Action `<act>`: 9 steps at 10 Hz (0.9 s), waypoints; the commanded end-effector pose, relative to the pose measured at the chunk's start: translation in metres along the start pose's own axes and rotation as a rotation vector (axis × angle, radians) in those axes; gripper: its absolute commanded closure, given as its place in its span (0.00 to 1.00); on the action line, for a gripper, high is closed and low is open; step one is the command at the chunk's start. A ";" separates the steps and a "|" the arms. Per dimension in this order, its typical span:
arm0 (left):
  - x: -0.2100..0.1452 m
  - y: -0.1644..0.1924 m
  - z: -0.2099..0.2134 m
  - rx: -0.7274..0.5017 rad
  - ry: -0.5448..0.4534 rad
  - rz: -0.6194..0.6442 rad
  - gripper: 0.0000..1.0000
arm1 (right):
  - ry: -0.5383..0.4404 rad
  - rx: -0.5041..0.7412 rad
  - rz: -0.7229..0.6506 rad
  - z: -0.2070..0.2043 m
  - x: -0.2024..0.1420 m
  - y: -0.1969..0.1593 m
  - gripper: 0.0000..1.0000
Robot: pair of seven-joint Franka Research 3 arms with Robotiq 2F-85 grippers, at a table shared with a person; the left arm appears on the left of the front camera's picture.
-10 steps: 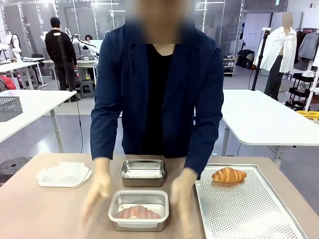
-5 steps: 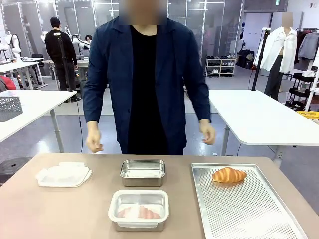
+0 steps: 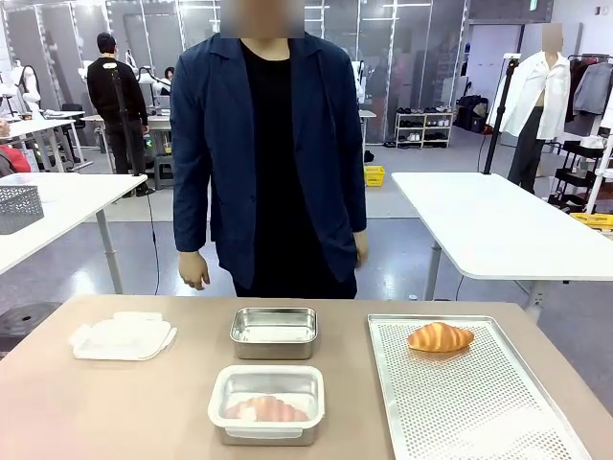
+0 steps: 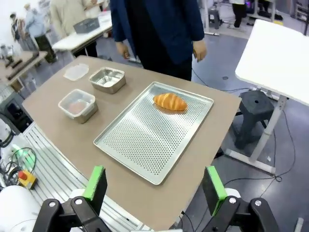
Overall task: Place the bread into the airtight container.
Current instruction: Pick up a Butter Roll and place it into an empty Airtight Container.
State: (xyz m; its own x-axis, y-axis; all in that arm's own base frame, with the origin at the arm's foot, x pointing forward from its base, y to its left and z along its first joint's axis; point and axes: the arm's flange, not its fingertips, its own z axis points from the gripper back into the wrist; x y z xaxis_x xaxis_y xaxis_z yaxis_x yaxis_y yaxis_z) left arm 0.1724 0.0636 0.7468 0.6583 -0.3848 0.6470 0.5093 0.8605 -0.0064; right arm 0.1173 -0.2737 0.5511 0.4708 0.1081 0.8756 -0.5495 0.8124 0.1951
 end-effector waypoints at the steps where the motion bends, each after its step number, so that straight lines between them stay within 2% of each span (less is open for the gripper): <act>1: 0.003 -0.001 0.000 -0.001 -0.011 -0.008 0.00 | 0.074 0.033 0.155 -0.007 0.042 0.009 0.00; 3: 0.003 -0.001 0.000 -0.001 -0.011 -0.008 0.00 | 0.226 0.101 0.313 -0.053 0.095 0.022 0.00; 5: 0.003 -0.001 0.000 -0.001 -0.011 -0.008 0.00 | 0.393 0.179 0.503 -0.121 0.139 0.046 0.00; 7: 0.003 -0.001 0.000 -0.001 -0.011 -0.008 0.00 | 0.533 0.210 0.713 -0.193 0.159 0.073 0.00; 9: 0.003 -0.001 0.000 -0.001 -0.011 -0.008 0.00 | 0.610 0.239 0.865 -0.258 0.164 0.078 0.00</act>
State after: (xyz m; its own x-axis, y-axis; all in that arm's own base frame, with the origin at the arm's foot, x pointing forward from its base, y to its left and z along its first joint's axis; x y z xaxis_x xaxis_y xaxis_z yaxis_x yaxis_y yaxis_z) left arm 0.1725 0.0634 0.7468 0.6586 -0.3850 0.6465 0.5092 0.8606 -0.0062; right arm 0.3102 -0.0381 0.6011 0.1500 0.8799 0.4509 -0.9532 0.2498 -0.1703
